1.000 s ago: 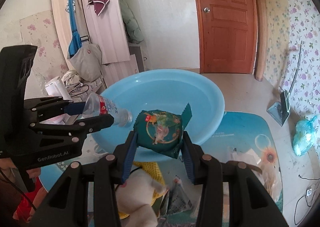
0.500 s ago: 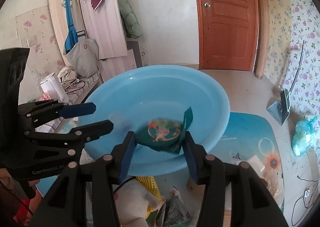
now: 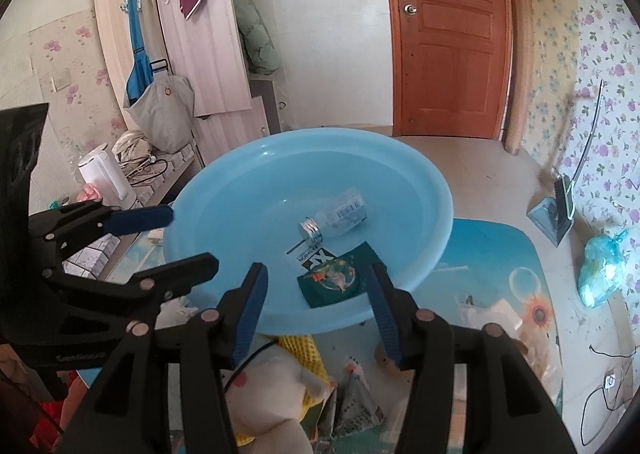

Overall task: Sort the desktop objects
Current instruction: 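Withdraw both open tools from the basin back over the table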

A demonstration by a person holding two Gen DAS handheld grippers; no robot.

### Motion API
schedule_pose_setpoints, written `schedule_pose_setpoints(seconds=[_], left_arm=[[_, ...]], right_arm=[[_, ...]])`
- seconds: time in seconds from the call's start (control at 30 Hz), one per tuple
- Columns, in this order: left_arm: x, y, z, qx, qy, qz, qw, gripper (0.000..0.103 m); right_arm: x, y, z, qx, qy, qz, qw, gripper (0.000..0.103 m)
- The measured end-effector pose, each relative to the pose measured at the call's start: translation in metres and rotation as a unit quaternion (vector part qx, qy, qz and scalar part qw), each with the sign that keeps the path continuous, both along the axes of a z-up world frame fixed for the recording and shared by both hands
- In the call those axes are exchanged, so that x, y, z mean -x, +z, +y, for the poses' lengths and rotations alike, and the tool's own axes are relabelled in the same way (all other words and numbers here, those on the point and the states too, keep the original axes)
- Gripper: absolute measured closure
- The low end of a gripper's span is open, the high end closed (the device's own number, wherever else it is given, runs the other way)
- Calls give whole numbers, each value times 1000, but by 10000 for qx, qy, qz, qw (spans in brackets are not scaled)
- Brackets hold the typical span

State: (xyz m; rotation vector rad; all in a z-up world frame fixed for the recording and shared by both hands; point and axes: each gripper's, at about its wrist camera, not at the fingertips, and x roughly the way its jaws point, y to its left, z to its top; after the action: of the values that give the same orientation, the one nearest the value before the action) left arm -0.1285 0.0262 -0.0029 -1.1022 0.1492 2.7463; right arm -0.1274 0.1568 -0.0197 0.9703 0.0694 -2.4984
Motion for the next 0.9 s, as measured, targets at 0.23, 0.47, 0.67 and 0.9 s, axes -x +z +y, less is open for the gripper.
schedule_pose_setpoints(seconds=[0.23, 0.47, 0.67, 0.9], left_arm=[[-19, 12, 0, 14, 34, 109, 9999, 23], [-39, 27, 1, 19, 113, 251, 9996, 12], [-58, 32, 2, 86, 174, 340, 9992, 6], [-76, 36, 5, 282, 320, 437, 9981, 0]], right_arm=[[-16, 13, 3, -24, -79, 82, 9999, 52], [-34, 28, 7, 6, -250, 195, 9995, 52], [-50, 36, 13, 31, -443, 277, 9986, 37], [-63, 43, 18, 92, -524, 273, 9982, 32]])
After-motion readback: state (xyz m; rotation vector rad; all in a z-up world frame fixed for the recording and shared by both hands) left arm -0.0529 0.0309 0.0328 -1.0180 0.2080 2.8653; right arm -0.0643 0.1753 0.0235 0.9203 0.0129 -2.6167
